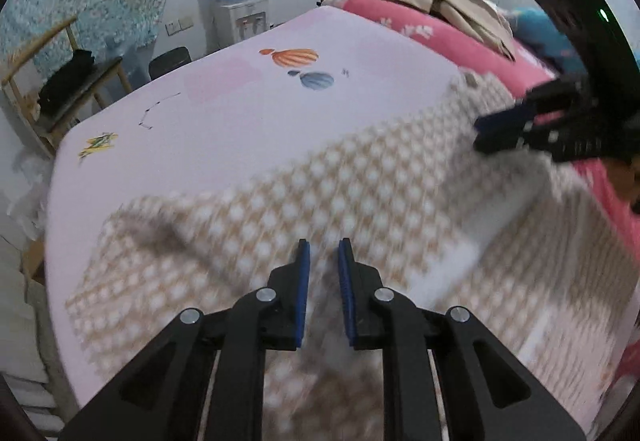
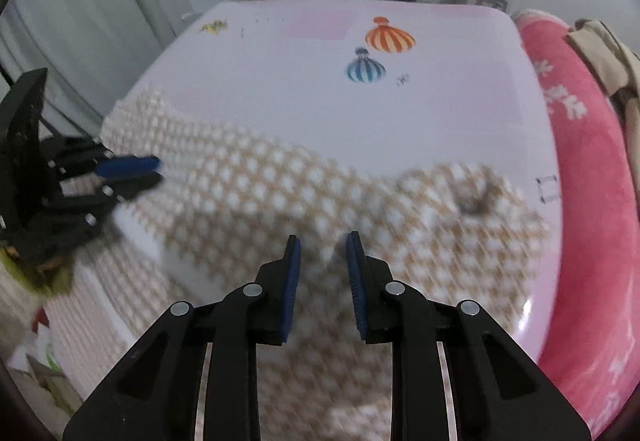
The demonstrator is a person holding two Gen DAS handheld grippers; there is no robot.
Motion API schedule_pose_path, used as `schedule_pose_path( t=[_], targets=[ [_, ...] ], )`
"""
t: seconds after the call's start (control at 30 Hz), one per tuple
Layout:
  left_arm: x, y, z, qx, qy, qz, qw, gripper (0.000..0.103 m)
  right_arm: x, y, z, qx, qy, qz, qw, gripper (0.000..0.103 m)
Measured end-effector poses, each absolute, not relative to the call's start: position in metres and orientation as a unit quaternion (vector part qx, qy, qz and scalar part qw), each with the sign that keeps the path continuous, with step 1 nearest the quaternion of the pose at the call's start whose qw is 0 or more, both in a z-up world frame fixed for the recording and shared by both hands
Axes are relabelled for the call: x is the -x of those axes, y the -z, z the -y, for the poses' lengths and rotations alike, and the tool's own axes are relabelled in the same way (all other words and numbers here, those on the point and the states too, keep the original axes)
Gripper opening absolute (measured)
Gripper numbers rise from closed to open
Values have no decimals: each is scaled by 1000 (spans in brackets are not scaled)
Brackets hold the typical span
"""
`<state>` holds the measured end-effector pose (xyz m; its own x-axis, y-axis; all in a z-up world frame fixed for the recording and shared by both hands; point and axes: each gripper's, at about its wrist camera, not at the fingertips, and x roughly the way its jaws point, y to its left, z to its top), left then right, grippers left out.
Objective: Fold large clothes
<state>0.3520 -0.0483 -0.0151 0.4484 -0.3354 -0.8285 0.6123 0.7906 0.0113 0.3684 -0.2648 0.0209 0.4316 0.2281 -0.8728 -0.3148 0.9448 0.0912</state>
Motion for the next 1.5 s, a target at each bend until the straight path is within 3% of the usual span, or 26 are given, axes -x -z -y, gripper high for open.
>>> schedule_pose_path(
  t=[0.27,0.47,0.67,0.8,0.93,1.03,1.13,1.2,1.3,1.37,1.5],
  targets=[
    [-345,-12,38,-98,310,-425,845,14,-349,-54,245,40,-184,-467,864,22],
    [-335,18,66,-138,312,-457,821,14,-340,-10,203,106,-196,-502,836,21],
    [-324,11,39,-98,310,-465,823,15,-313,-20,236,61,-180,-510,839,20],
    [-321,-6,34,-64,319,-450,831,15,-303,-41,227,57,-178,-477,859,26],
    [-334,-2,37,-19,294,-465,835,33,-319,-35,223,41,-146,-472,868,33],
    [-341,19,39,-20,262,-494,829,34,-335,-4,232,2,-123,-509,852,33],
    [-330,10,35,-22,253,-490,834,36,-312,-15,238,-13,-114,-502,857,33],
    [-322,2,28,-18,245,-486,838,50,-292,-25,243,-34,-117,-496,860,52],
    [-306,-12,15,-7,232,-475,849,56,-261,-37,245,-54,-130,-473,870,58],
    [-291,-20,7,0,224,-471,853,62,-246,-43,239,-63,-139,-462,874,67],
    [-258,-30,-11,-7,210,-458,864,71,-202,-38,230,-65,-139,-449,880,73]
  ],
)
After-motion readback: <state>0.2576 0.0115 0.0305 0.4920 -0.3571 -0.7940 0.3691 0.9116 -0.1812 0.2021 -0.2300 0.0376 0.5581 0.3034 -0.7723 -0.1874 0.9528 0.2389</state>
